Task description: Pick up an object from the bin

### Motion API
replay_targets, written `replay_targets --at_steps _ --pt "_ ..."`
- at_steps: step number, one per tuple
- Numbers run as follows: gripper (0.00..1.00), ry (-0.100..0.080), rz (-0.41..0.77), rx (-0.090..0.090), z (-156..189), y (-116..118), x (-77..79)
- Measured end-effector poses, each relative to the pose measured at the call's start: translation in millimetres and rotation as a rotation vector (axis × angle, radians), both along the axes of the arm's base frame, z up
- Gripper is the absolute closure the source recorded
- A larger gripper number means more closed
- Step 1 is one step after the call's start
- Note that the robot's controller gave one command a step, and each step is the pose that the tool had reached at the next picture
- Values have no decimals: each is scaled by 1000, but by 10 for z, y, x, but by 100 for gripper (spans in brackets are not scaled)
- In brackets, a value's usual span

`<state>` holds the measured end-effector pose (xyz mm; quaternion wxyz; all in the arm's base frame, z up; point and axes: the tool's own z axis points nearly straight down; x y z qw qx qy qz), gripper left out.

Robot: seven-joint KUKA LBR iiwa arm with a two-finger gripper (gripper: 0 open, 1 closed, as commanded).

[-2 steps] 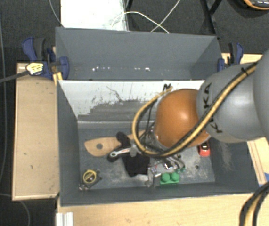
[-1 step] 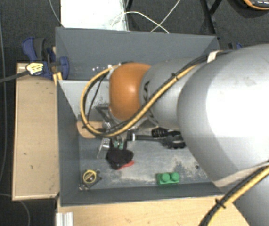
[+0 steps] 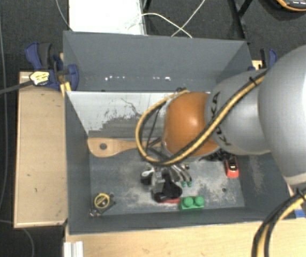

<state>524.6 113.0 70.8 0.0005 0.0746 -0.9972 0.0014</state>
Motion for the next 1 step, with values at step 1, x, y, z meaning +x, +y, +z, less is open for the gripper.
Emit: replay_targets --at_steps 1 --pt "100 0 -1 1 3 3 -1"
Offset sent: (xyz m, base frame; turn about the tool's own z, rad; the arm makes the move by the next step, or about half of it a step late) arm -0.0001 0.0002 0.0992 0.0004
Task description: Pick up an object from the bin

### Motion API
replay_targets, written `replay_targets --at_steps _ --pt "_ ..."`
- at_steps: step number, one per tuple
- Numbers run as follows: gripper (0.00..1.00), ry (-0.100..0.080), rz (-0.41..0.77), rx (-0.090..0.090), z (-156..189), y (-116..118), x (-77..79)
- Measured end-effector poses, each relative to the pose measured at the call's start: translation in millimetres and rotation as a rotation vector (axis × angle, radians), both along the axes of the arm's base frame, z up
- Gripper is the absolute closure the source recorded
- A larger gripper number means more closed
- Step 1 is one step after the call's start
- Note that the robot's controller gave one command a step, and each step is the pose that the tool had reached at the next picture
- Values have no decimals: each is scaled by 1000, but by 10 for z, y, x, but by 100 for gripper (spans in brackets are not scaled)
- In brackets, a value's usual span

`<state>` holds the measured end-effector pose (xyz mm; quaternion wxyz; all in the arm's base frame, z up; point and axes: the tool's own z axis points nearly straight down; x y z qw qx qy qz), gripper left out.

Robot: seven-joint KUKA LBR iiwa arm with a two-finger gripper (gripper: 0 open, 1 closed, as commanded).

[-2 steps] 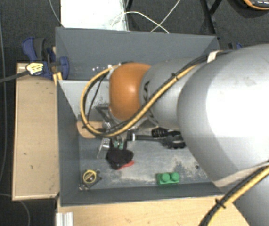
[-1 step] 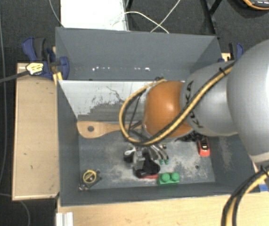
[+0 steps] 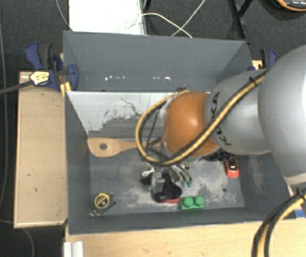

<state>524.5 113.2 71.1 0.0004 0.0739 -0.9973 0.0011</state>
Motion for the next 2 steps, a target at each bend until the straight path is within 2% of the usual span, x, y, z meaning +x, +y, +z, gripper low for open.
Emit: replay_targets --at_steps 1,2 --pt "100 10 -2 -2 359 -4 -30" --pt "100 2 -2 0 712 3 -8"
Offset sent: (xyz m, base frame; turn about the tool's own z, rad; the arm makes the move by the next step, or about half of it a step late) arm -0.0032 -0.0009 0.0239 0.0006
